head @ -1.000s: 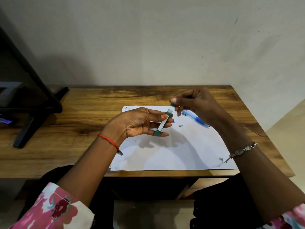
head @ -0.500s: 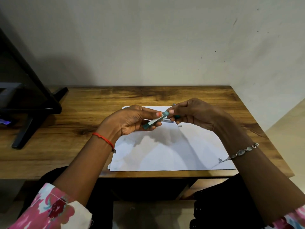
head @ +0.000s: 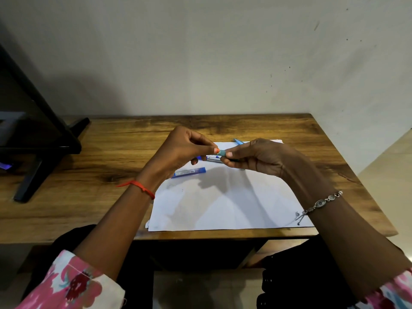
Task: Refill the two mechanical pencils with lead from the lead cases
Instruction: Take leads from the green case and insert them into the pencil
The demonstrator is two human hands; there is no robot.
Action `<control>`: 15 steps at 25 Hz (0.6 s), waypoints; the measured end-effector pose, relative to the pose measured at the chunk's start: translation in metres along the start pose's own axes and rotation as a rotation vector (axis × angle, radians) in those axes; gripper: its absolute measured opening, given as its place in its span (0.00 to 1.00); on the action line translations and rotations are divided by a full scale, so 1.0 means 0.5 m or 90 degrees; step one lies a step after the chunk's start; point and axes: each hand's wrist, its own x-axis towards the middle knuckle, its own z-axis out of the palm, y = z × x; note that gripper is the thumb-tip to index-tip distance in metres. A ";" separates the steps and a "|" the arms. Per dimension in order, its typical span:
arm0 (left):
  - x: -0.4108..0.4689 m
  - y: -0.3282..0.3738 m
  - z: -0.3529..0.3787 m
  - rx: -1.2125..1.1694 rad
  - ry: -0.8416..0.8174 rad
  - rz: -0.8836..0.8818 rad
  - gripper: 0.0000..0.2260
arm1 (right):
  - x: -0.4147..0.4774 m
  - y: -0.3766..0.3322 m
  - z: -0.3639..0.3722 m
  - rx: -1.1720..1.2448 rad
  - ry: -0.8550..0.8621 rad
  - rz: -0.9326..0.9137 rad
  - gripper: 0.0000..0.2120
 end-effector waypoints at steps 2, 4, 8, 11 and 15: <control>0.002 -0.002 0.000 0.018 0.005 0.016 0.03 | 0.002 0.002 0.002 0.018 0.013 0.009 0.05; 0.004 -0.004 -0.001 0.033 0.008 0.025 0.03 | 0.003 0.004 0.004 0.029 0.017 0.018 0.05; 0.007 -0.005 -0.001 0.043 0.008 0.030 0.03 | 0.003 0.004 0.007 0.023 0.022 0.025 0.05; 0.010 -0.007 0.000 0.054 0.014 0.033 0.02 | 0.002 0.005 0.010 0.024 0.024 0.031 0.05; 0.014 -0.011 0.003 0.042 0.019 0.034 0.01 | -0.003 0.005 0.015 0.017 0.028 0.034 0.04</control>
